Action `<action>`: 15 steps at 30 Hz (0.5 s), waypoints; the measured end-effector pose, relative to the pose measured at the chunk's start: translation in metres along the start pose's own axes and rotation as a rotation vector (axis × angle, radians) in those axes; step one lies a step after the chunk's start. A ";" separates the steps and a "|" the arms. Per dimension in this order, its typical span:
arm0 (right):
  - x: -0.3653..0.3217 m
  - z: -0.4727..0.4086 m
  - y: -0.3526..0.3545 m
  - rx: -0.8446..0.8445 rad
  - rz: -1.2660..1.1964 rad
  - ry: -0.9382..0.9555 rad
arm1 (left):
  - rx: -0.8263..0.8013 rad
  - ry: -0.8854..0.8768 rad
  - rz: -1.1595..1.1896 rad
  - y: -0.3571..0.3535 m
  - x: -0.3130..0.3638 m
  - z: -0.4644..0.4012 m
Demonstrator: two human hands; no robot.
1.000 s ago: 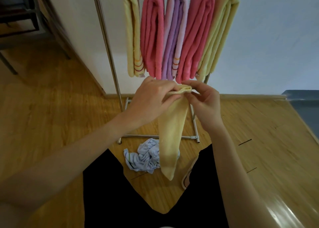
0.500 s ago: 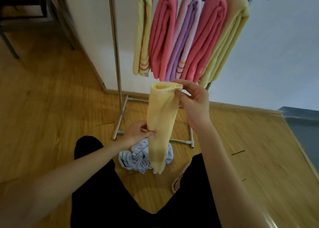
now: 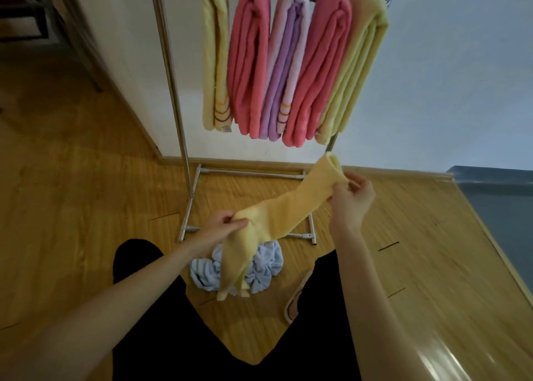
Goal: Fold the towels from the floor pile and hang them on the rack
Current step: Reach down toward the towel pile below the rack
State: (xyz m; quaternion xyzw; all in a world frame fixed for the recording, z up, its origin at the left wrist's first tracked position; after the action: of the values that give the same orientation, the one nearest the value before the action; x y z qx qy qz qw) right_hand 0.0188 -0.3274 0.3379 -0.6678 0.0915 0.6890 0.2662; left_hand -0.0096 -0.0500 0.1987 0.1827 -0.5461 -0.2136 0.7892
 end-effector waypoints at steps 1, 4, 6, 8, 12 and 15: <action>0.015 0.000 0.007 0.015 0.037 -0.047 | 0.022 -0.042 -0.009 0.010 0.012 0.002; 0.066 0.005 0.018 -0.030 0.143 -0.223 | 0.003 -0.177 -0.033 0.030 0.058 0.017; 0.095 0.011 0.018 -0.118 0.234 -0.333 | -0.096 -0.261 -0.082 0.035 0.090 0.030; 0.108 0.017 0.013 -0.241 0.383 -0.360 | -0.234 -0.301 -0.186 0.035 0.109 0.042; 0.089 0.027 -0.016 -0.424 0.607 -0.082 | -0.416 -0.380 -0.353 0.030 0.136 0.062; 0.066 0.042 -0.043 -0.577 0.267 -0.005 | -0.447 -0.399 -0.340 0.027 0.146 0.068</action>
State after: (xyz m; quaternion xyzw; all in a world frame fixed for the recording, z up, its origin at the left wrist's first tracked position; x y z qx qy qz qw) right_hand 0.0057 -0.2546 0.2872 -0.6961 -0.0216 0.7171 -0.0266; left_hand -0.0243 -0.1094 0.3505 0.0482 -0.5910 -0.4882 0.6403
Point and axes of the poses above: each hand's wrist, its own z-axis away from the middle knuckle, its own y-axis out of the back of the hand, x = y × z, the point moved 10 cm from there along -z, towards the middle knuckle, and after that the axes turned 11 degrees about -z, right-handed, at the moved point
